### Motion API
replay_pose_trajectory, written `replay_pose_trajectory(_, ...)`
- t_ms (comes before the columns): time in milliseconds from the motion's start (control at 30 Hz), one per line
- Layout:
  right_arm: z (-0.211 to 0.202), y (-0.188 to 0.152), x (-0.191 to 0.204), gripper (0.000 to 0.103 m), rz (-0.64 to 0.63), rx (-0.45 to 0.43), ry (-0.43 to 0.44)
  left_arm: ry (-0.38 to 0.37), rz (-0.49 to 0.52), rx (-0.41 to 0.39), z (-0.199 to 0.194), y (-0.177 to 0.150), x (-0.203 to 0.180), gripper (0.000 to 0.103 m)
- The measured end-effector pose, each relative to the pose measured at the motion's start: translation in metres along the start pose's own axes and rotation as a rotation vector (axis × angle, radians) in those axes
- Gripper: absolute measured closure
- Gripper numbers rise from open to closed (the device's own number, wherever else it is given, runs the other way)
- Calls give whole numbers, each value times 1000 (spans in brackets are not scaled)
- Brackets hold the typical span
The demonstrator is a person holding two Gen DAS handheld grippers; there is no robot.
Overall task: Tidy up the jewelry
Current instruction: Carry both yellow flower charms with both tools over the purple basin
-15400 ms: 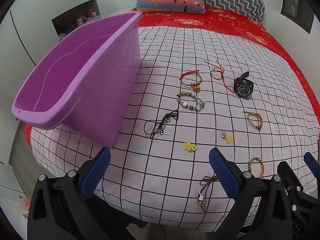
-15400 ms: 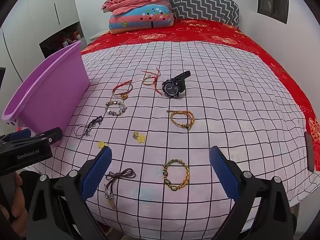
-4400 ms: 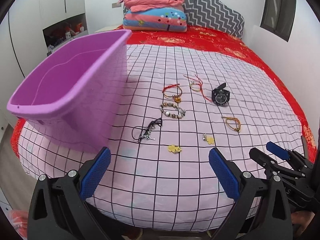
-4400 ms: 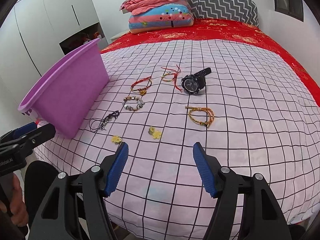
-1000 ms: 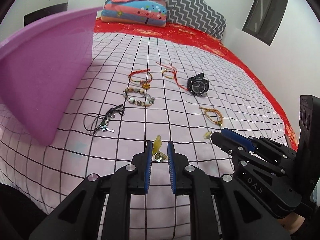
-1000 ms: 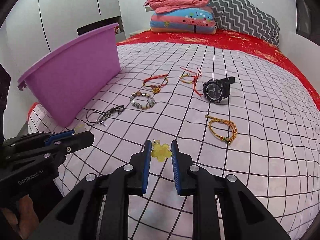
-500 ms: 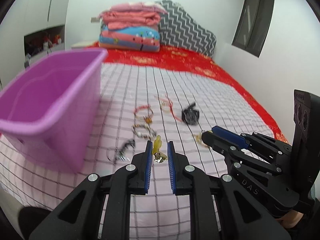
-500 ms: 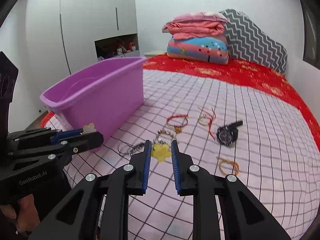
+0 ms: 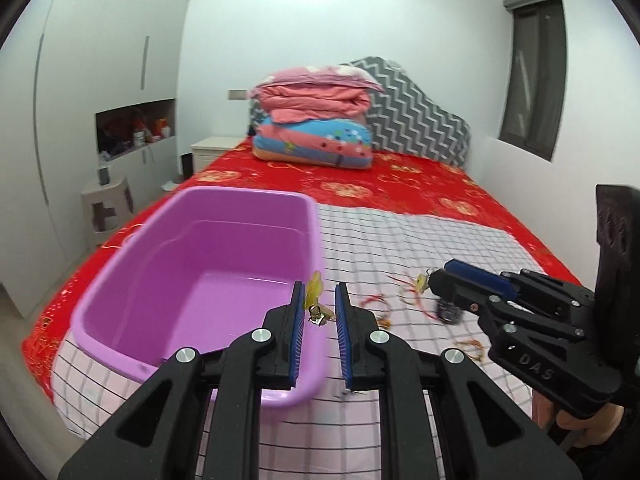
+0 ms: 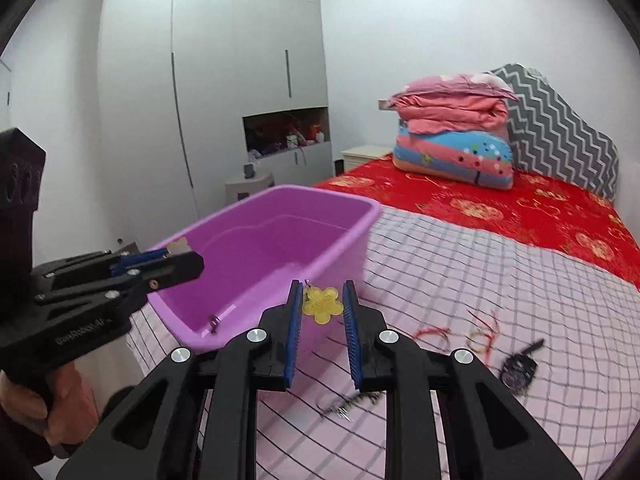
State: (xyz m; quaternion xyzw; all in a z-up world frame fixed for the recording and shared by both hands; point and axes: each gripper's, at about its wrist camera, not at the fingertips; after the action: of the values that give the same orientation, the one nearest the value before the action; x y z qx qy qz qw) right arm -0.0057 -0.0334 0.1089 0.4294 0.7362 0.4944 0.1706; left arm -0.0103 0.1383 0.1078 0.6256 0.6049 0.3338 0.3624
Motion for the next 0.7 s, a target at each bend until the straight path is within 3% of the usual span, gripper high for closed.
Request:
replay_pose_trajectory(167,43,23,25,83,-44,17,52,66,-43,-1,12,5,38,88)
replay_pose_trajectory(400,99,37,44,83,-46,60,95,122,-98,57,42,1,85,88)
replay_pose_trajectory(700,155,35,37,83,-17,169,89,163,-130,132,81,-7,107,87)
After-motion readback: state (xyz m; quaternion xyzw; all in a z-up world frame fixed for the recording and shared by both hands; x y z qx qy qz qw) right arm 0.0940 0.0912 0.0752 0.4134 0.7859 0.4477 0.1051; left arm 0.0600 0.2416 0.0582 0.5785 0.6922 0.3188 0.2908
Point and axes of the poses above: each gripper's, at about its wrist camera, not at the fingertips, and z roughly the way its jaws point, x to its left, y to its top, and after that the axes turned 12 degrees about y, right-handed
